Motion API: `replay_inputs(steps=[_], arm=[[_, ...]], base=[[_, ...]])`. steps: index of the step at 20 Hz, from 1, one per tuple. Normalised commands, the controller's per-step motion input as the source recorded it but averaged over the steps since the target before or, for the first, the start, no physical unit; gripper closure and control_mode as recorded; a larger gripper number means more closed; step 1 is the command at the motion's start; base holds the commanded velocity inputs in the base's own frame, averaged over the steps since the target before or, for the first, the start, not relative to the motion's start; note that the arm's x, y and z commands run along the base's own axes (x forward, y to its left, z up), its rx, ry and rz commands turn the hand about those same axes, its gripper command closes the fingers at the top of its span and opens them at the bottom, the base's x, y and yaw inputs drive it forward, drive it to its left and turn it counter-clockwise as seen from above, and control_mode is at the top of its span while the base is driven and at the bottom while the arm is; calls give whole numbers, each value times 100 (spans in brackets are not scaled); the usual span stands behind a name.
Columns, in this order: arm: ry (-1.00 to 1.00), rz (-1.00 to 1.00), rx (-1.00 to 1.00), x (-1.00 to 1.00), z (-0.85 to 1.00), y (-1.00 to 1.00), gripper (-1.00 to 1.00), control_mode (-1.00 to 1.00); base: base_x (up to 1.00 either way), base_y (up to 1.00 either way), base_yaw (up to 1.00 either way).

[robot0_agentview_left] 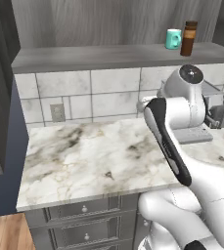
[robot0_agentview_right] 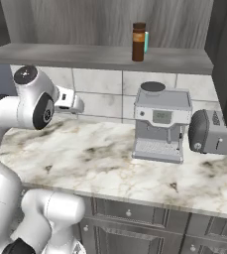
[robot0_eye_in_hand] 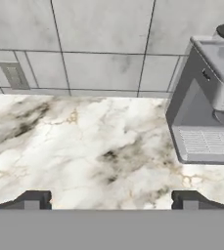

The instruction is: Take the cinnamon bottle from the cabinet and place it on the dining table, next to the plate with the cupcake. Then take the chocolate from the dining counter and place it on the cupcake plate.

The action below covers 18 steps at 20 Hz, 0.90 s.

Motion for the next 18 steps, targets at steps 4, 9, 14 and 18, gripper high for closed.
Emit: replay_inputs(steps=[4,9,14,18], arm=[[-38,-14,4,-21,37,-20,-100,-100],[-4,-5,18,-15,45,-32,-100,-100],[2,-3,20,-17,58,-39,-100,-100],[21,-1,14,-12,63,-34,-100,-100]], base=[[0,0,0],[0,0,0],[0,0,0],[0,0,0]])
